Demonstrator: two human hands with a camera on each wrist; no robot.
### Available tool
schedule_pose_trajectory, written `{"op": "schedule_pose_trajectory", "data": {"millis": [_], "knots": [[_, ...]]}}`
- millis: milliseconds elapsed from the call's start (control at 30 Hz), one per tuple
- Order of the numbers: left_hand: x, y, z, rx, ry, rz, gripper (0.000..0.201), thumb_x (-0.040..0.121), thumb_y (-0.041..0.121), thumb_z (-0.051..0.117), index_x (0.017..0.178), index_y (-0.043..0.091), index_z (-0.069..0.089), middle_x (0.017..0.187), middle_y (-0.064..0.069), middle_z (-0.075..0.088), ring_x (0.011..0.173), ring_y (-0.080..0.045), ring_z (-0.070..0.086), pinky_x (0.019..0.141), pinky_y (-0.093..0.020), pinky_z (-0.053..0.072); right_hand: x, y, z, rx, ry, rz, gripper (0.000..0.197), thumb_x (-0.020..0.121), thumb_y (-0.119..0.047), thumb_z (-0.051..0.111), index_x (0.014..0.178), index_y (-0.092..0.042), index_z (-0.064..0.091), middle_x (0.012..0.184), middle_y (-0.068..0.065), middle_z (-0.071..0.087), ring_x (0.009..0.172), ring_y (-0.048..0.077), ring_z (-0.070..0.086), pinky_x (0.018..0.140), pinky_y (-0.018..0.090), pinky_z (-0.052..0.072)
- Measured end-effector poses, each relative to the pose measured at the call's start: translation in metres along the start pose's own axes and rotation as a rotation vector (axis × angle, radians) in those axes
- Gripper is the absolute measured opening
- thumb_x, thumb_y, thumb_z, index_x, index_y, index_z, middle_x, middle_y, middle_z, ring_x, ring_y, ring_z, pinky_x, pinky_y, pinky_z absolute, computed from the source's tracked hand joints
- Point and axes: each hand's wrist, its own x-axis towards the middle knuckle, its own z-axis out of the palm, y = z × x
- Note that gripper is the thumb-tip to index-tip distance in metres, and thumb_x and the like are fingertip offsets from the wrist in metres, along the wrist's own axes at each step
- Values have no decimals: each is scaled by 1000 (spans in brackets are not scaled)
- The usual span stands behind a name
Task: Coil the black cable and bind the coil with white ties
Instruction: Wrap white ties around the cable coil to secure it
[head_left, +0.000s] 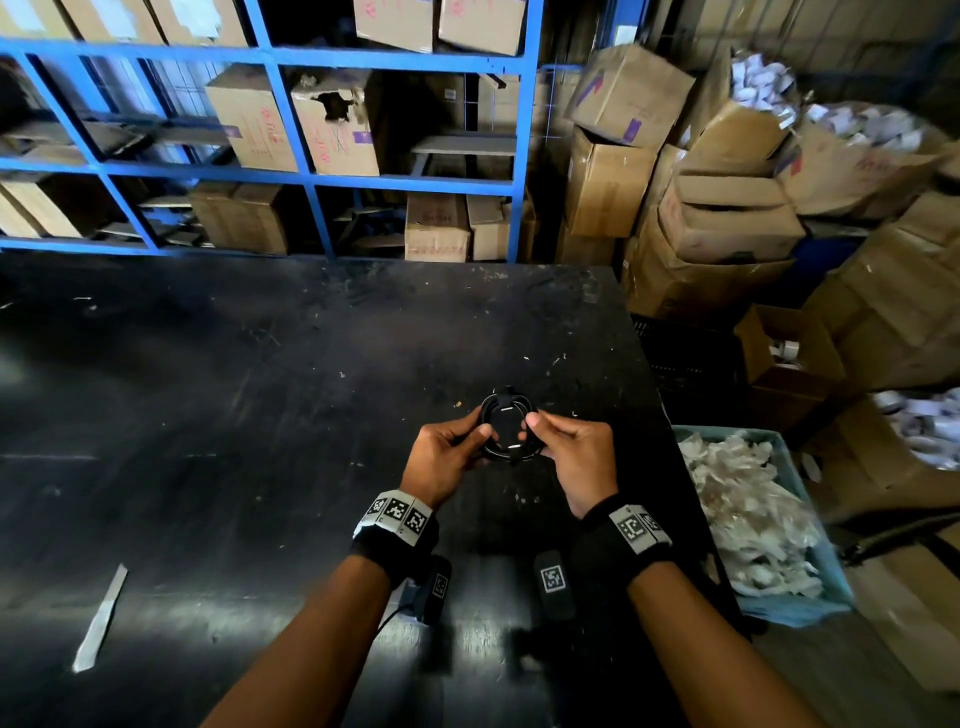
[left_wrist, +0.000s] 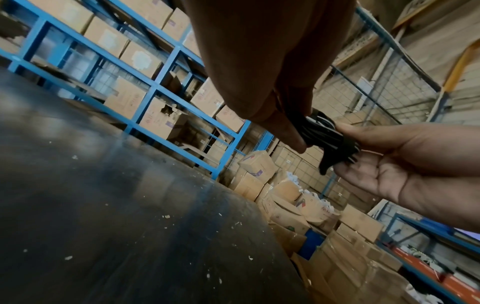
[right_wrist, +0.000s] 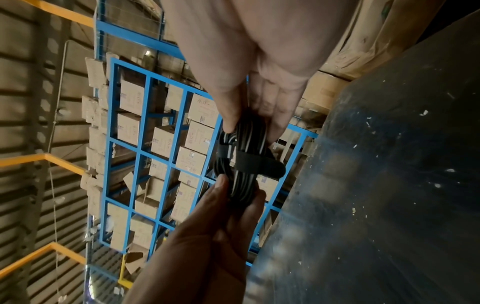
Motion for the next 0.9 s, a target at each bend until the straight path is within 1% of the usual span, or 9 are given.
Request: {"op": "schedule_pose_trajectory", "data": {"millis": [100, 267, 400, 467, 533, 700, 767, 833, 900], "knots": [[6, -4, 4, 1, 13, -28, 26, 98, 9, 61, 122, 3, 70, 87, -8, 72, 75, -5, 67, 61, -17, 53, 4, 0, -1, -92, -25, -12, 19, 91, -8, 75, 78, -19, 84, 76, 7, 78, 76, 19, 70, 84, 53, 60], [18, -7, 2, 41, 9, -47, 24, 98, 12, 62, 120, 8, 72, 81, -3, 72, 72, -7, 67, 61, -21, 54, 8, 2, -10, -120, -101, -1, 14, 93, -2, 71, 85, -7, 81, 76, 8, 76, 77, 20, 72, 81, 50, 64], [24, -14, 1, 59, -33, -58, 29, 99, 8, 60, 127, 8, 67, 87, -9, 73, 80, -11, 70, 71, -24, 57, 20, 16, -17, -127, -114, 58, 30, 91, 1, 71, 115, -18, 72, 85, -1, 79, 80, 13, 77, 71, 33, 64], [31, -21, -1, 107, -36, -97, 29, 99, 9, 60, 127, 12, 67, 95, -10, 76, 88, -16, 73, 78, -32, 61, 29, 30, -19, -192, -64, 72, 32, 90, -2, 74, 120, -10, 72, 88, 4, 79, 76, 10, 76, 62, 25, 62], [39, -30, -1, 137, -31, -122, 29, 99, 9, 61, 127, 14, 67, 98, -11, 77, 92, -19, 73, 82, -40, 62, 40, 44, -20, -248, -34, 78, 30, 89, -4, 76, 119, -2, 72, 97, 15, 78, 79, 17, 76, 57, 24, 61], [54, -49, 4, 191, -39, -157, 27, 99, 10, 61, 119, 25, 69, 89, -1, 77, 89, -19, 72, 77, -34, 62, 63, 69, -25, -340, -27, 94, 26, 91, -4, 73, 117, -2, 74, 98, 16, 78, 80, 20, 76, 55, 24, 60], [61, -57, 1, 229, -36, -187, 28, 97, 14, 65, 124, 22, 69, 101, -1, 77, 97, -18, 71, 88, -39, 60, 74, 80, -26, -351, -35, 115, 25, 91, -3, 73, 116, -2, 74, 97, 14, 78, 78, 19, 75, 54, 22, 59], [63, -66, -6, 340, 9, -205, 42, 93, 21, 71, 134, 13, 62, 118, 1, 71, 108, -12, 68, 100, -34, 53, 82, 93, -27, -368, -35, 136, 26, 91, -3, 73, 117, -1, 74, 98, 15, 77, 78, 20, 75, 53, 21, 58], [54, -74, -21, 429, 55, -244, 51, 91, 29, 73, 137, 13, 60, 122, 1, 70, 110, -10, 67, 101, -30, 50, 90, 108, -28, -397, -32, 159, 27, 91, -3, 73, 117, 2, 74, 98, 17, 77, 76, 21, 74, 51, 20, 57]]}}
